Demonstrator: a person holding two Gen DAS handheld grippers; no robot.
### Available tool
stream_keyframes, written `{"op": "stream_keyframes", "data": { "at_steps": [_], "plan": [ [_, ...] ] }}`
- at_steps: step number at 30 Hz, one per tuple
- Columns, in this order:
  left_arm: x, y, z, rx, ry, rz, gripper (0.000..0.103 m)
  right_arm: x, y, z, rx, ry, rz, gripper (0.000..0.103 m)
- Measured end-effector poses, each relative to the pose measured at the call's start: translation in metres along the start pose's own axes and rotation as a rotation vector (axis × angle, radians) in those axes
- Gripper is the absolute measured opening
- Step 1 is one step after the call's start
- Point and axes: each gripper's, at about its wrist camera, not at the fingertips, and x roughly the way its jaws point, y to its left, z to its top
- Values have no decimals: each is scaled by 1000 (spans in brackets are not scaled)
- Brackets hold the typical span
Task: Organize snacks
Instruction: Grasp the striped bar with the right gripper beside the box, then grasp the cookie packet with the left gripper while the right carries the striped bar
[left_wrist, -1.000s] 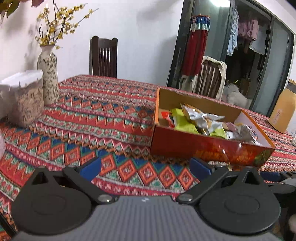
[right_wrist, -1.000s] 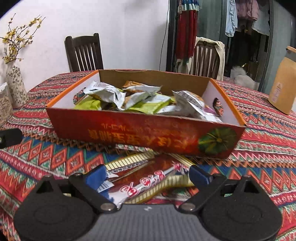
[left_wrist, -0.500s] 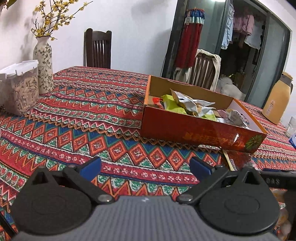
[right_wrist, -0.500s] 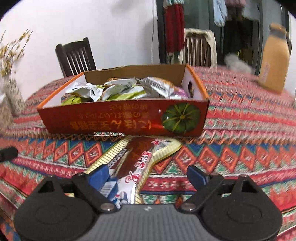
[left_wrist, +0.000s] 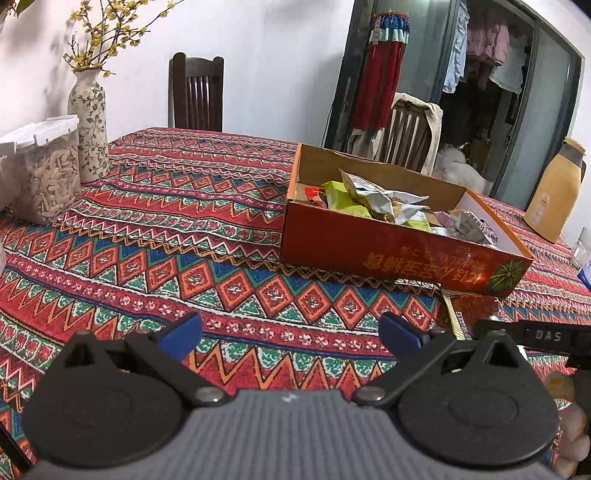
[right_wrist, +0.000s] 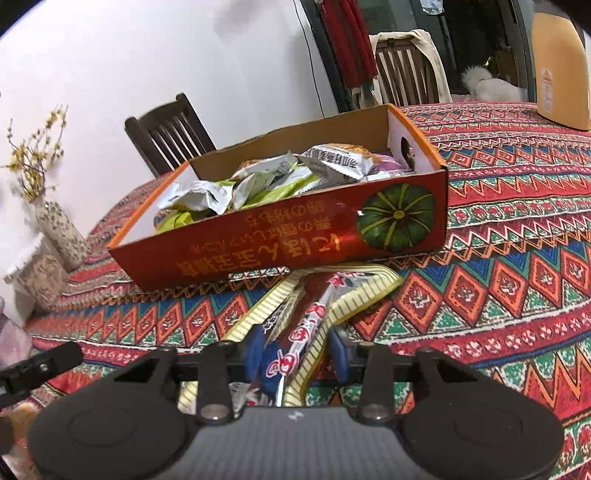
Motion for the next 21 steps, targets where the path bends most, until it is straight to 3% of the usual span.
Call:
{"op": "stream_keyframes", "data": {
  "at_steps": [3,12,21],
  "plan": [
    [0,-4,0,9,1,-3,103,-12,-6,-3,10,-30,27,26],
    [5,-35,-5,48,35,-40,103,-60,-29,-7,-13,-157,44,25],
    [26,-94,-19,90,118,-122,103,-74,-68,-19,14,-188,17,25]
  ]
}}
